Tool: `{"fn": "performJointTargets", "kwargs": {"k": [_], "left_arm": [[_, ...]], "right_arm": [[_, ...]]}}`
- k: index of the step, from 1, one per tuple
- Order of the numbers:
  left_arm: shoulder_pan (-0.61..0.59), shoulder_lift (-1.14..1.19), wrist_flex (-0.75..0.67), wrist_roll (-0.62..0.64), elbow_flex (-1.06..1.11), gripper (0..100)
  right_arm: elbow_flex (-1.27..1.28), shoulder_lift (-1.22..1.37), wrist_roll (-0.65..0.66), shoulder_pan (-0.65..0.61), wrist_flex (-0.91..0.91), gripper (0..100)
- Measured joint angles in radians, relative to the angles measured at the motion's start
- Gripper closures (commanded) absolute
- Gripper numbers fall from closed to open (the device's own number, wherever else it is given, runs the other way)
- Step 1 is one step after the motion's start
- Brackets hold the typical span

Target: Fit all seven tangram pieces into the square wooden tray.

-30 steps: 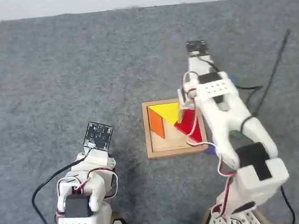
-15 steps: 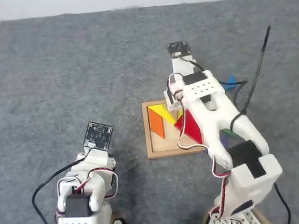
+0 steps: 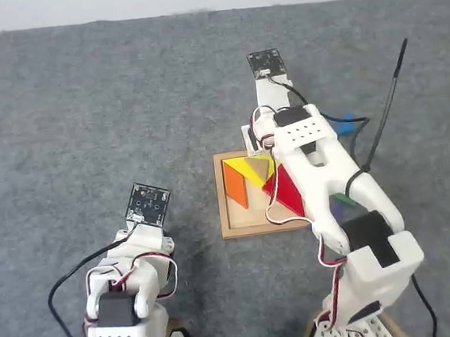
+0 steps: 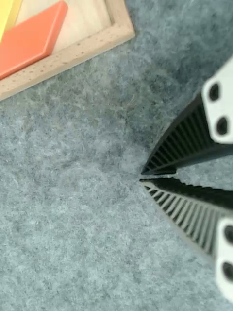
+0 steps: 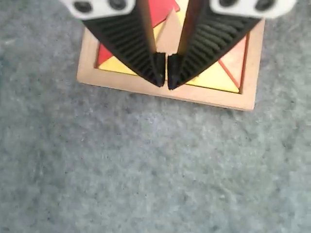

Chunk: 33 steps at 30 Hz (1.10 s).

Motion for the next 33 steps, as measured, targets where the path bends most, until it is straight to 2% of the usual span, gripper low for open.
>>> {"fn": "performJointTargets", "kwargs": {"k": [5, 12, 26, 33], "left_arm": [[0.0, 0.0, 0.0, 0.0, 0.0, 99], [0.0, 0.0, 0.0, 0.0, 0.0, 99], [0.0, 0.0, 0.0, 0.0, 0.0, 99], [0.0, 0.0, 0.0, 0.0, 0.0, 99]], "right_arm": [[-0.009, 0.1, 0.005, 0.005, 0.0, 97.2], [-0.017, 0.104, 0.005, 0.006, 0.005, 97.2], [0.27, -0.172, 0.005, 0.002, 0.015, 97.2], [0.308, -0.187, 0.005, -0.054, 0.015, 97.2]]}}
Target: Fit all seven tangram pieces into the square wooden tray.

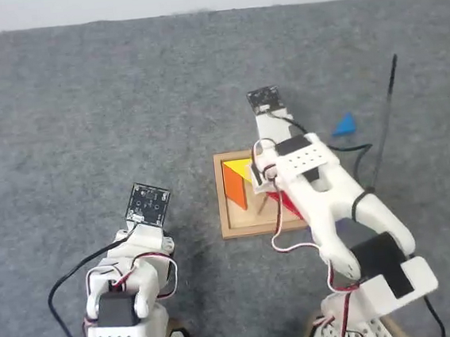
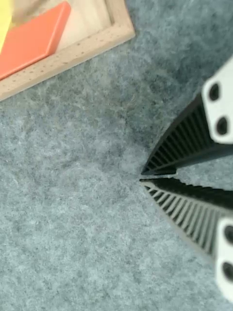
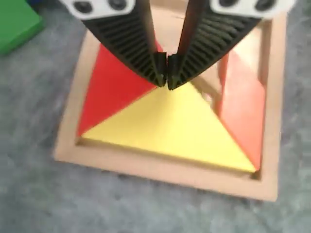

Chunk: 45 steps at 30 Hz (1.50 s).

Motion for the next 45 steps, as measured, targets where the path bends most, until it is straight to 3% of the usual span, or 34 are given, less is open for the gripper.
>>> {"fn": "performJointTargets", "kwargs": {"k": [11, 23, 45], "left_arm": [[0.0, 0.0, 0.0, 0.0, 0.0, 99], [0.0, 0.0, 0.0, 0.0, 0.0, 99], [0.0, 0.0, 0.0, 0.0, 0.0, 99]], "right_arm": [[0.012, -0.072, 0.002, -0.043, 0.017, 97.2], [0.23, -0.244, 0.081, -0.052, 0.054, 97.2], [0.043, 0.055, 0.084, -0.057, -0.014, 97.2]]}}
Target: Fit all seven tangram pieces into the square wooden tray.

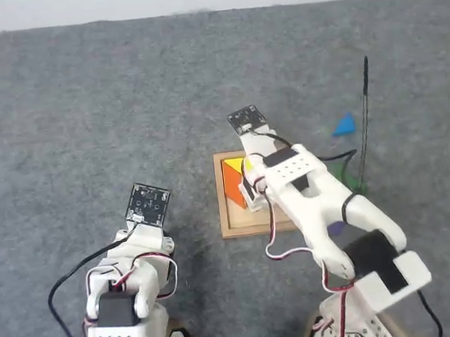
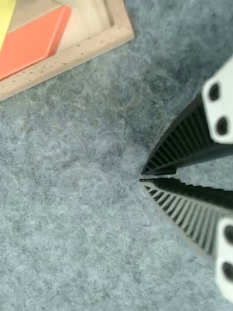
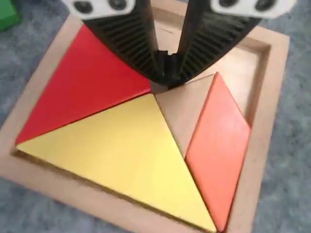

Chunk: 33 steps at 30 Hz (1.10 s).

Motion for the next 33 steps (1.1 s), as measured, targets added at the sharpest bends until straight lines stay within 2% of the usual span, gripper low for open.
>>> {"fn": "performJointTargets", "kwargs": {"k": [11, 19, 22, 26, 29, 33], "left_arm": [[0.0, 0.0, 0.0, 0.0, 0.0, 99], [0.0, 0.0, 0.0, 0.0, 0.0, 99], [0.0, 0.0, 0.0, 0.0, 0.0, 99], [0.0, 0.0, 0.0, 0.0, 0.0, 99], [0.0, 0.0, 0.0, 0.0, 0.0, 99], [0.0, 0.0, 0.0, 0.0, 0.0, 99]], "right_arm": [[-0.014, -0.021, 0.0, 0.002, 0.0, 96.9], [0.19, -0.362, 0.0, 0.02, 0.035, 96.1], [0.215, -0.491, 0.0, 0.114, 0.11, 89.2], [0.215, -0.519, -0.002, 0.33, 0.167, 77.9], [0.215, -0.466, -0.052, 0.439, 0.17, 76.7], [0.161, -0.31, -0.12, 0.465, 0.17, 76.4]]}}
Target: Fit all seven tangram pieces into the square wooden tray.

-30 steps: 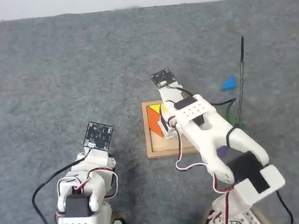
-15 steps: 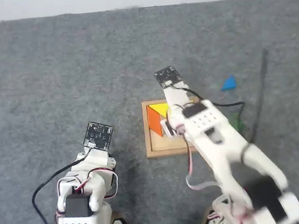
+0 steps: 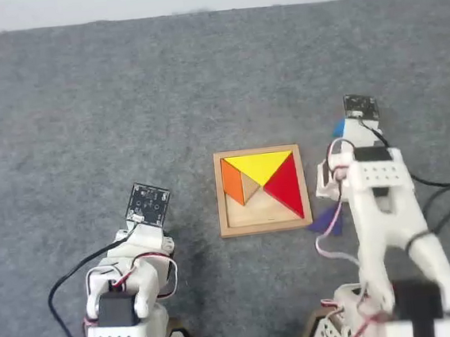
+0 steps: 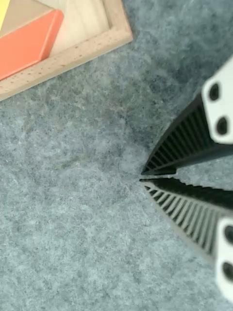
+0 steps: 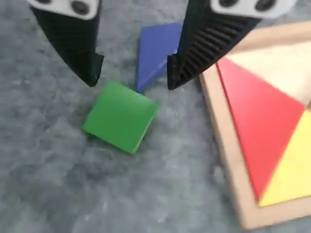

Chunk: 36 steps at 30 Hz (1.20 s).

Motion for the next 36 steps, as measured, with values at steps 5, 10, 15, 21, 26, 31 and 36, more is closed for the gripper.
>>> {"fn": "performJointTargets", "kwargs": {"k": [5, 10, 15, 21, 26, 31, 36], "left_arm": [[0.0, 0.0, 0.0, 0.0, 0.0, 99], [0.0, 0.0, 0.0, 0.0, 0.0, 99], [0.0, 0.0, 0.0, 0.0, 0.0, 99], [0.0, 0.0, 0.0, 0.0, 0.0, 99], [0.0, 0.0, 0.0, 0.0, 0.0, 99], [0.0, 0.0, 0.0, 0.0, 0.0, 99], [0.0, 0.0, 0.0, 0.0, 0.0, 99]], "right_arm": [[-0.091, 0.176, -0.017, 0.003, 0.0, 76.3], [-0.178, 0.31, -0.063, 0.015, 0.0, 76.4], [-0.253, 0.387, -0.137, 0.075, 0.003, 76.8], [-0.301, 0.427, -0.173, 0.083, 0.032, 88.7], [-0.302, 0.427, -0.17, 0.095, 0.034, 93.1], [-0.298, 0.402, -0.112, 0.097, 0.034, 93.1], [-0.196, 0.242, -0.058, 0.035, 0.014, 94.6]]}}
